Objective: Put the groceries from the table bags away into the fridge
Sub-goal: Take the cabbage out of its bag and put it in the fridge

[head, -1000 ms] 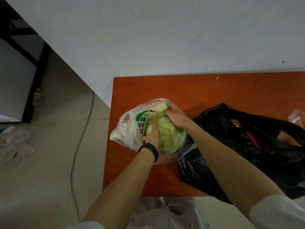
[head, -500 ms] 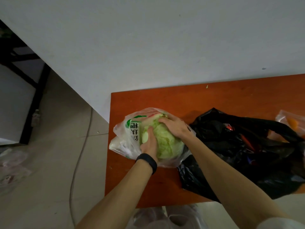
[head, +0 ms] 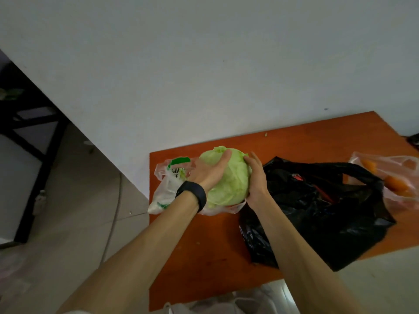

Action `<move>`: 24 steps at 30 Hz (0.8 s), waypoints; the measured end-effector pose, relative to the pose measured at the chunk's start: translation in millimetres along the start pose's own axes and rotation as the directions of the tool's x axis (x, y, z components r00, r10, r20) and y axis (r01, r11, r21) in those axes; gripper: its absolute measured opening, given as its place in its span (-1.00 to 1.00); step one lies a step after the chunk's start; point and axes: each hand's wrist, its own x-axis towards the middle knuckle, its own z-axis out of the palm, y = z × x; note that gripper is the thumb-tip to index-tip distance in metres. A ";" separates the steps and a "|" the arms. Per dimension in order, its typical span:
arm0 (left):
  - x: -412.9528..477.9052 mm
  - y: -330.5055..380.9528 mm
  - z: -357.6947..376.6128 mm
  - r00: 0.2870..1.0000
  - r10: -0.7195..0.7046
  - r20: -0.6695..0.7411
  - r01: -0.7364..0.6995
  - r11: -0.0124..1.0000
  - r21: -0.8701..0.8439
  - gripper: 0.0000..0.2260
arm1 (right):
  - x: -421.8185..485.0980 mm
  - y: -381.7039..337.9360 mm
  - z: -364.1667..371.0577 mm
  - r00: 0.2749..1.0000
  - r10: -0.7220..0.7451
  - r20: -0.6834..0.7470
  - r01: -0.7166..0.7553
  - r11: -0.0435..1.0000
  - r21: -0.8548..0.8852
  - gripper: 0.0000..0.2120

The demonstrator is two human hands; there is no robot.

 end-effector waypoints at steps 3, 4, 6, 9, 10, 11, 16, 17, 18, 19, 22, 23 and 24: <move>-7.3 14.8 -3.5 0.992 0.111 0.068 -0.112 0.994 0.018 -0.16 | -11.7 -1.7 -9.3 0.990 0.138 0.013 -0.138 0.975 0.172 -0.59; -8.4 16.8 -4.1 0.987 0.136 0.081 -0.139 0.990 0.029 -0.18 | -14.4 -1.7 -13.0 0.983 0.182 0.009 -0.180 0.963 0.201 -0.55; -9.5 22.6 -3.5 0.967 0.234 0.100 -0.239 0.970 0.045 -0.20 | -21.6 -6.5 -21.7 0.971 0.238 0.023 -0.236 0.935 0.266 -0.50; -9.7 34.4 1.6 0.909 0.397 0.128 -0.406 0.912 0.055 -0.30 | -31.0 -19.8 -33.3 0.965 0.258 0.042 -0.253 0.879 0.405 -0.49; -10.7 39.4 4.5 0.882 0.449 0.142 -0.459 0.887 0.054 -0.34 | -35.8 -26.4 -36.1 0.967 0.251 0.044 -0.245 0.867 0.434 -0.49; -11.9 44.5 8.8 0.855 0.494 0.161 -0.504 0.863 0.031 -0.36 | -40.1 -33.0 -38.8 0.970 0.240 0.049 -0.236 0.860 0.453 -0.49; -20.1 68.6 38.2 0.775 0.590 0.227 -0.578 0.807 -0.124 -0.55 | -60.7 -71.3 -58.8 0.982 0.185 -0.039 -0.152 0.897 0.415 -0.44; -21.6 72.4 44.4 0.769 0.592 0.243 -0.572 0.806 -0.152 -0.54 | -65.9 -79.2 -64.6 0.983 0.170 -0.066 -0.131 0.912 0.390 -0.43; -25.0 75.9 50.4 0.769 0.584 0.259 -0.549 0.811 -0.199 -0.52 | -71.8 -86.6 -71.3 0.986 0.150 -0.079 -0.112 0.927 0.357 -0.41; -27.8 79.9 57.5 0.775 0.572 0.267 -0.514 0.818 -0.259 -0.52 | -79.7 -95.1 -77.7 0.991 0.109 -0.077 -0.079 0.943 0.323 -0.38; -41.6 93.4 84.3 0.807 0.513 0.292 -0.381 0.830 -0.407 -0.57 | -109.3 -119.2 -102.5 0.995 -0.033 -0.096 0.052 0.979 0.199 -0.31; -43.8 97.8 95.6 0.807 0.494 0.324 -0.331 0.832 -0.445 -0.54 | -120.5 -125.5 -112.8 0.984 -0.082 -0.157 0.100 0.989 0.109 -0.28; -48.3 103.3 106.7 0.796 0.476 0.375 -0.279 0.838 -0.470 -0.48 | -132.2 -131.4 -123.0 0.963 -0.145 -0.228 0.149 0.989 0.002 -0.25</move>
